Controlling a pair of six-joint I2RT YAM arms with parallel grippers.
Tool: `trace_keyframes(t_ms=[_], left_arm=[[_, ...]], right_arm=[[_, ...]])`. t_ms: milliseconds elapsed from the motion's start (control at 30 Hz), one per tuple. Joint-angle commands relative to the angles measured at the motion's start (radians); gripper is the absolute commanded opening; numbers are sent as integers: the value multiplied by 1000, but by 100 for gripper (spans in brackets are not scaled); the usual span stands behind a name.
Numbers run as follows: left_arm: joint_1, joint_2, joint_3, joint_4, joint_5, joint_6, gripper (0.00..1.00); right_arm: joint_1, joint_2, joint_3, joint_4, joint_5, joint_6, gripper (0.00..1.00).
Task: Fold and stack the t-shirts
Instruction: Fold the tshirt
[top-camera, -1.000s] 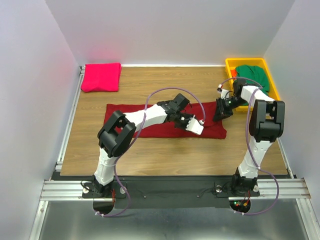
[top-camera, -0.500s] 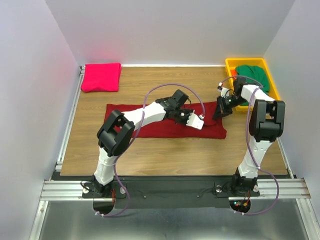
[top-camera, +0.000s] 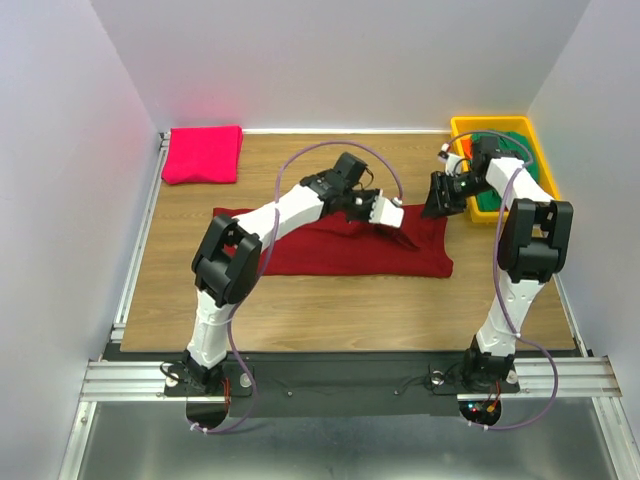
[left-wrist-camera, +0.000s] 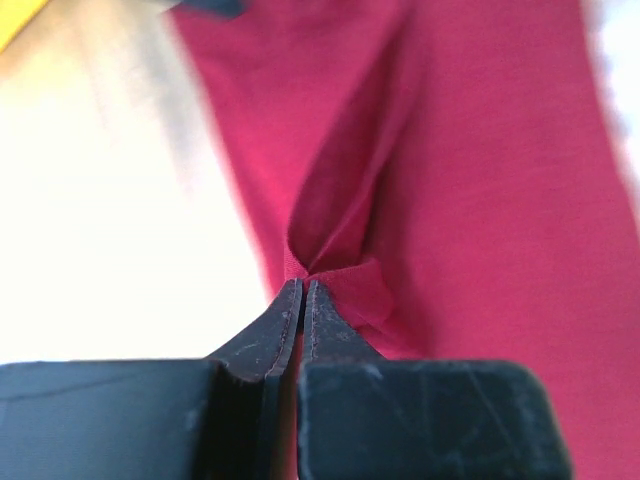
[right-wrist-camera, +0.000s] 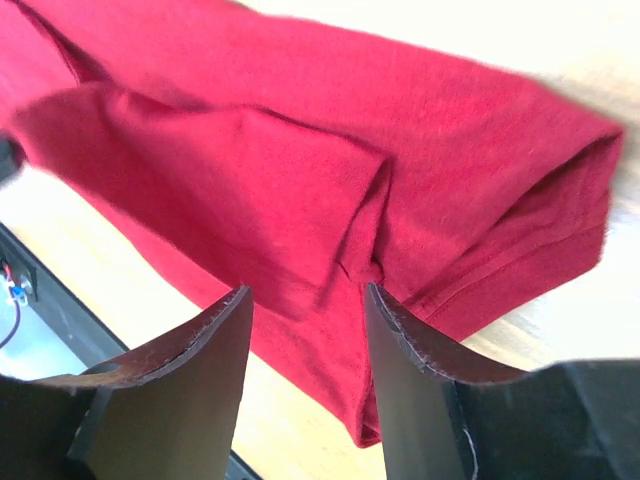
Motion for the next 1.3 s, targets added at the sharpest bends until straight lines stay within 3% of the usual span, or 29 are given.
trace_keyframes(t_ms=[0, 133, 200, 233, 300, 500, 600, 667, 767, 833, 933, 1067, 1267], left_arm=[[64, 45, 106, 5, 20, -47, 0], [105, 111, 183, 54, 0, -107, 0], [113, 163, 235, 90, -47, -142, 15], [122, 201, 279, 94, -61, -177, 33], [130, 232, 318, 101, -100, -216, 42], [203, 217, 341, 117, -62, -388, 47], [242, 154, 288, 117, -5, -464, 46], [255, 95, 225, 115, 15, -495, 46], [271, 8, 124, 106, 73, -538, 46], [272, -28, 70, 103, 80, -569, 46], [277, -104, -38, 100, 95, -604, 46], [289, -218, -198, 101, 97, -656, 47], [314, -279, -239, 74, 97, -668, 47]], right_arm=[[-24, -38, 64, 10, -23, -1, 55], [-34, -42, 102, 8, -30, 3, 52], [-34, -47, 97, 7, -35, -7, 50], [-34, -49, 88, 5, -30, -12, 48], [-34, -52, 74, 1, -24, -21, 45], [-24, -55, 30, -41, -33, -92, 27], [-1, -44, 2, -41, -29, -130, 18], [10, -41, -16, -41, -17, -162, 17], [22, -35, -27, -41, -16, -159, 20], [28, -24, -21, -39, -39, -139, 35], [62, -15, 2, -33, -37, -121, 44], [137, 55, 45, -10, 44, -107, 48], [174, 106, 68, -1, 92, -109, 54]])
